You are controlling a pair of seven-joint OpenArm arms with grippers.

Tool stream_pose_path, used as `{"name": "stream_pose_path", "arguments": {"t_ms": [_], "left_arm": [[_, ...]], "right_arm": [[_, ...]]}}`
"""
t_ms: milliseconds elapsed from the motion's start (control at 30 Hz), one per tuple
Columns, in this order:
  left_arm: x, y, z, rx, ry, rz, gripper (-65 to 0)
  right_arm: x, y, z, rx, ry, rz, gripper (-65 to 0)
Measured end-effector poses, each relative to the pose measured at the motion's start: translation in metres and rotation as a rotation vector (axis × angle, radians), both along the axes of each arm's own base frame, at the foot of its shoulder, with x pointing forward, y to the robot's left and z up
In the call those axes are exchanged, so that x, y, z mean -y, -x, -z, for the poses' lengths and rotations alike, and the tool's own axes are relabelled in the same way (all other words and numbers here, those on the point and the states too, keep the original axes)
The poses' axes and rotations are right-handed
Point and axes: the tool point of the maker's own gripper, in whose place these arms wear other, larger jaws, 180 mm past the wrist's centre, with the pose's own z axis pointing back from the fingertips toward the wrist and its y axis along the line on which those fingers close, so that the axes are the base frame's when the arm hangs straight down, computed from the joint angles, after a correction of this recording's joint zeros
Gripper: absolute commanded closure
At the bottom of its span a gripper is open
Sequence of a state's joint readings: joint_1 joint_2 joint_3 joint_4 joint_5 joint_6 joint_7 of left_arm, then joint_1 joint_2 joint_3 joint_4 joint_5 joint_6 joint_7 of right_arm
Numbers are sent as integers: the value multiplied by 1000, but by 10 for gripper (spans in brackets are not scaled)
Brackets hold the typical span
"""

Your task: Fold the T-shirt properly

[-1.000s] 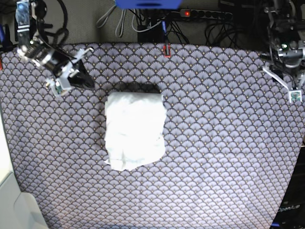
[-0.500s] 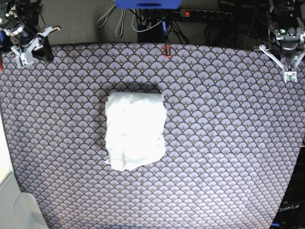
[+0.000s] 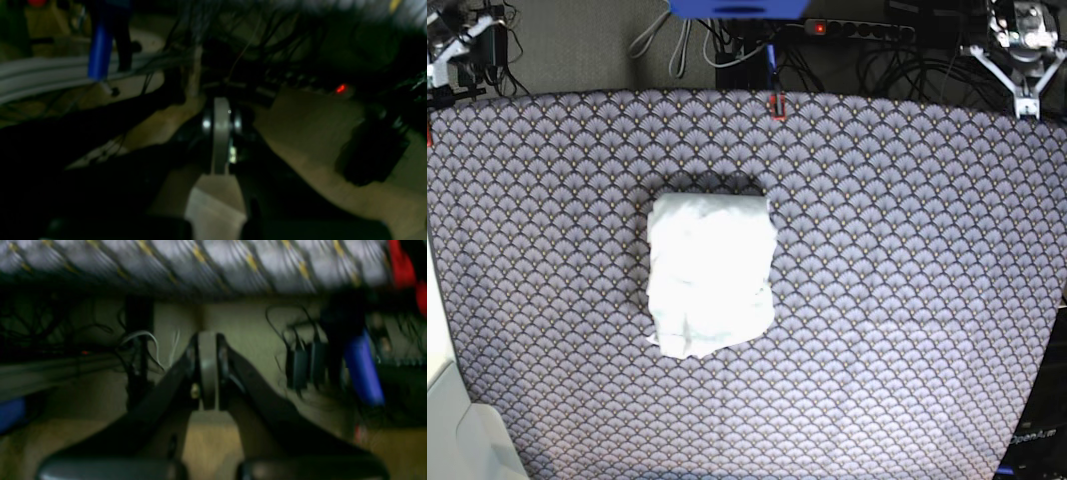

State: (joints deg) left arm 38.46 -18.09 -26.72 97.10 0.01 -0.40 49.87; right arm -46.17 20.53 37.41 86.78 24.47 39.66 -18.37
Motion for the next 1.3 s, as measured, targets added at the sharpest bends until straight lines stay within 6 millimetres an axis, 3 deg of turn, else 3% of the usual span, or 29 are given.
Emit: {"name": "stream_pose_path", "arguments": {"t_ms": [133,333,467,633,767,867,1000,1100,1200,1300], "left_arm": [[18,17,28,-48,59,45,-3],[-3,54,61,-89,44,31,-3],[-7,73,85,-156,48,122,-3],[8,76,116,-178,95,169,-3],[5,78,137,-241,99,150,-3],[14,76,154,-281,118,143,-3],[35,77,177,-332,163,141,-3],[36,70,187,-300,156,202,-3],[41,68,196,-289,165,199,-3],[58,64,206,-301,193,161,-3]], "right_arm": [[11,23,16,-104,65,-28,0],[11,57,45,-66,62,25,0],[14,82,66,-70,32,98,0],[14,101,96,-124,7,155,0],[7,124,116,-174,-33,217,0],[-14,139,145,-238,-86,249,0],[-49,132,173,-234,-185,292,0],[-67,137,186,-285,-226,279,0],[-80,141,201,-345,-195,261,0],[-85,130,213,-368,-128,235,0]]}}
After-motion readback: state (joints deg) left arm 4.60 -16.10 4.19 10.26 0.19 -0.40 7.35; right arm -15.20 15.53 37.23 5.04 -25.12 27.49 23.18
